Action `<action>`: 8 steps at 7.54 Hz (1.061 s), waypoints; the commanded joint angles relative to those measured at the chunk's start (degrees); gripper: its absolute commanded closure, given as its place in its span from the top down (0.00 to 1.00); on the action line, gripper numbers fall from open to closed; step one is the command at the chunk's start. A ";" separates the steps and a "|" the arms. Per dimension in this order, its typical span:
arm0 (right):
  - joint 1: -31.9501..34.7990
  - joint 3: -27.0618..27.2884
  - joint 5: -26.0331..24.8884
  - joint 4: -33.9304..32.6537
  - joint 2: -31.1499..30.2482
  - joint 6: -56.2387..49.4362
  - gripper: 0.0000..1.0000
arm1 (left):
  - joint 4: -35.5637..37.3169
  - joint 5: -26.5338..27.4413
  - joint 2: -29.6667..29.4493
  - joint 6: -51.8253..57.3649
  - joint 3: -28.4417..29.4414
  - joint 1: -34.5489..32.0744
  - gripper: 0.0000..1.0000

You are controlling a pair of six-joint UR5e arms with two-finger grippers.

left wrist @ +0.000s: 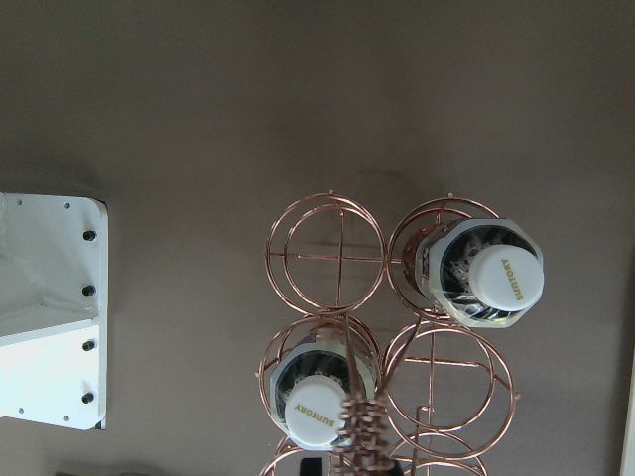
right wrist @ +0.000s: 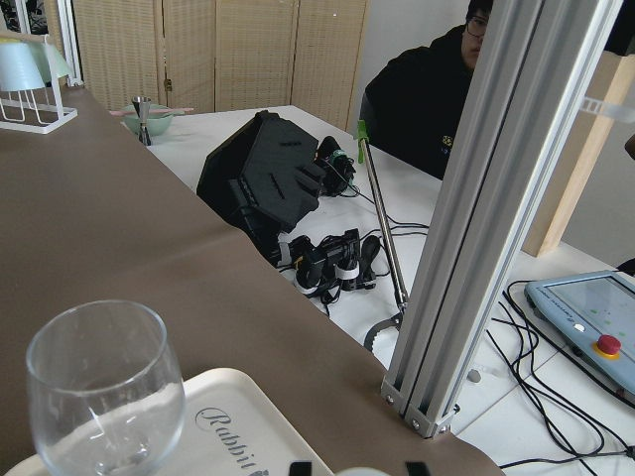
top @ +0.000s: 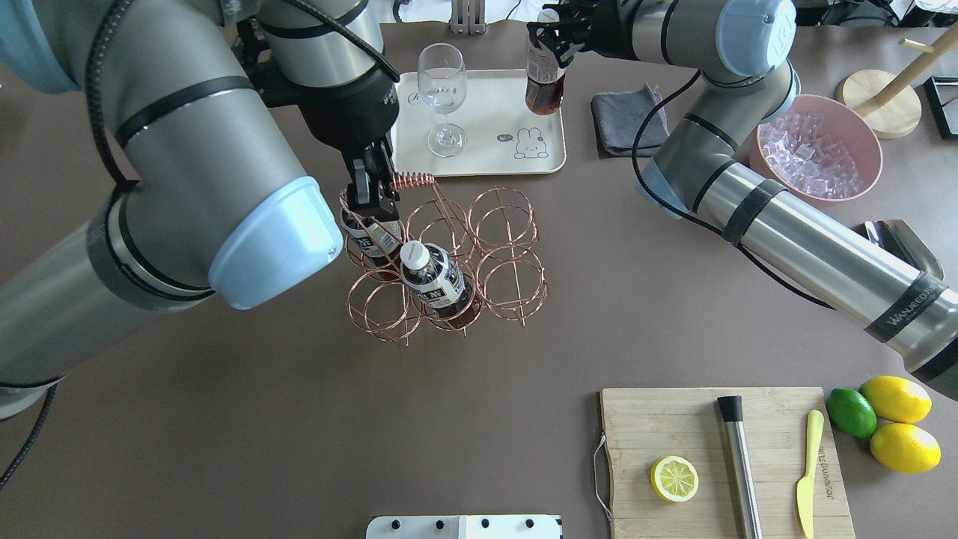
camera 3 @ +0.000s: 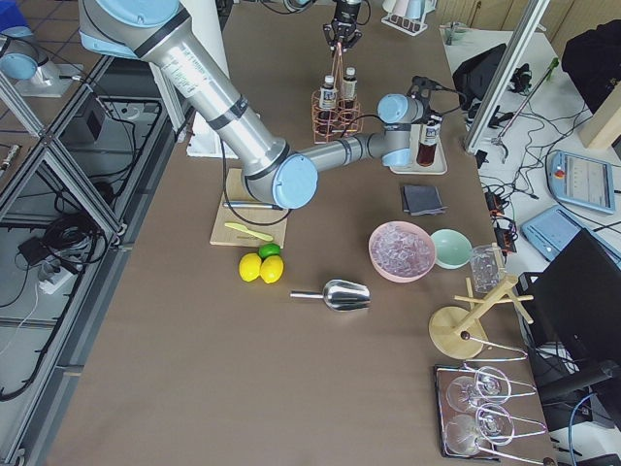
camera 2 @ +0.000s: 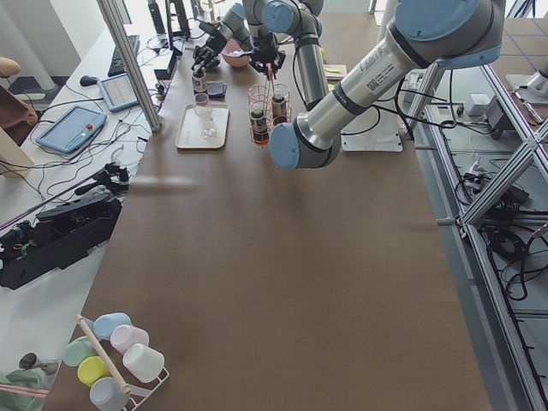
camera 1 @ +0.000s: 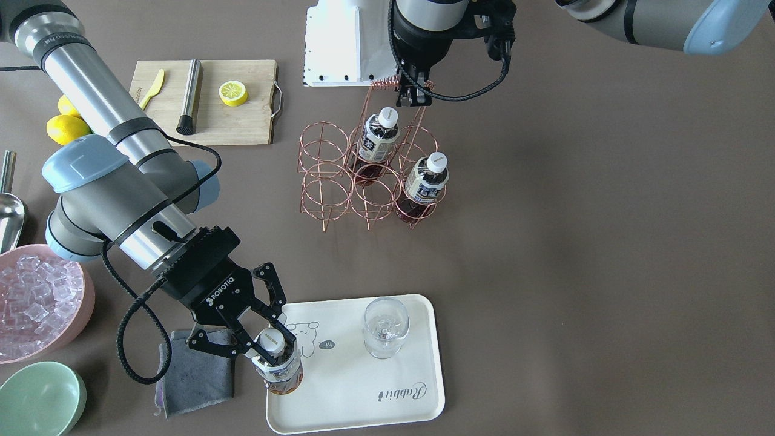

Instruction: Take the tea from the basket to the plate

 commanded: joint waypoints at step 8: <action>-4.04 -1.61 -4.32 5.88 -0.49 6.29 0.00 | 10.66 7.04 13.52 47.69 5.77 -27.89 0.00</action>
